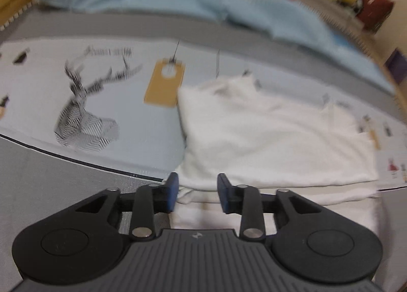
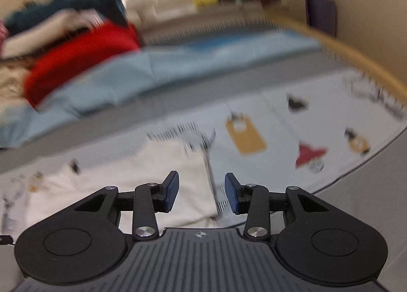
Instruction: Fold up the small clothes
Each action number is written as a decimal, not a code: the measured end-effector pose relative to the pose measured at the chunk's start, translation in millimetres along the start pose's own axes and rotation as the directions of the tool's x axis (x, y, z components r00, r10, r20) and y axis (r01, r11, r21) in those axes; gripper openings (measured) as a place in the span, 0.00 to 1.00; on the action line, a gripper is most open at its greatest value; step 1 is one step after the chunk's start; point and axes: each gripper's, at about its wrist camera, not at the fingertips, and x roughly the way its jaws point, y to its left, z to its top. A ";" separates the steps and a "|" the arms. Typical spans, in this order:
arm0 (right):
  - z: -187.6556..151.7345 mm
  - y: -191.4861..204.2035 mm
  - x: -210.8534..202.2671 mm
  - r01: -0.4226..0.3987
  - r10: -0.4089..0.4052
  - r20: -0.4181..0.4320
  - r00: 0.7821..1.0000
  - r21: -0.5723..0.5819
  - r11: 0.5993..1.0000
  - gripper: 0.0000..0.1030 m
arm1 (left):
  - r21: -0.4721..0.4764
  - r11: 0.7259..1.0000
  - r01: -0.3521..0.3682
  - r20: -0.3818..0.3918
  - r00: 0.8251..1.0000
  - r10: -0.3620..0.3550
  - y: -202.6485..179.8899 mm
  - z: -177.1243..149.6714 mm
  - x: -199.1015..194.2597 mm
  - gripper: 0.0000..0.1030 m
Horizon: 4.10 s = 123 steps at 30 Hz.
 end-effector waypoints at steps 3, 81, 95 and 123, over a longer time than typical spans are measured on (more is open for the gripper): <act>-10.7 -7.2 -51.6 -0.040 0.040 0.011 0.999 -0.007 0.999 0.42 | 0.028 1.000 -0.003 0.062 0.998 0.002 -4.7 -17.5 -45.6 0.52; -226.3 -102.6 -94.8 0.135 -0.064 -0.432 0.900 0.138 0.981 0.12 | -0.105 0.994 -0.008 -0.326 0.945 -0.027 67.8 -237.4 -43.4 0.11; -226.6 -100.0 -84.5 0.135 -0.069 -0.447 0.892 0.117 0.984 0.20 | -0.117 0.993 -0.023 -0.328 0.944 -0.017 71.0 -236.7 -41.9 0.17; -179.1 -94.1 -145.3 -0.025 0.058 -0.199 0.978 0.164 0.986 0.06 | -0.056 0.996 0.072 -0.173 0.982 -0.081 54.6 -221.9 -99.3 0.06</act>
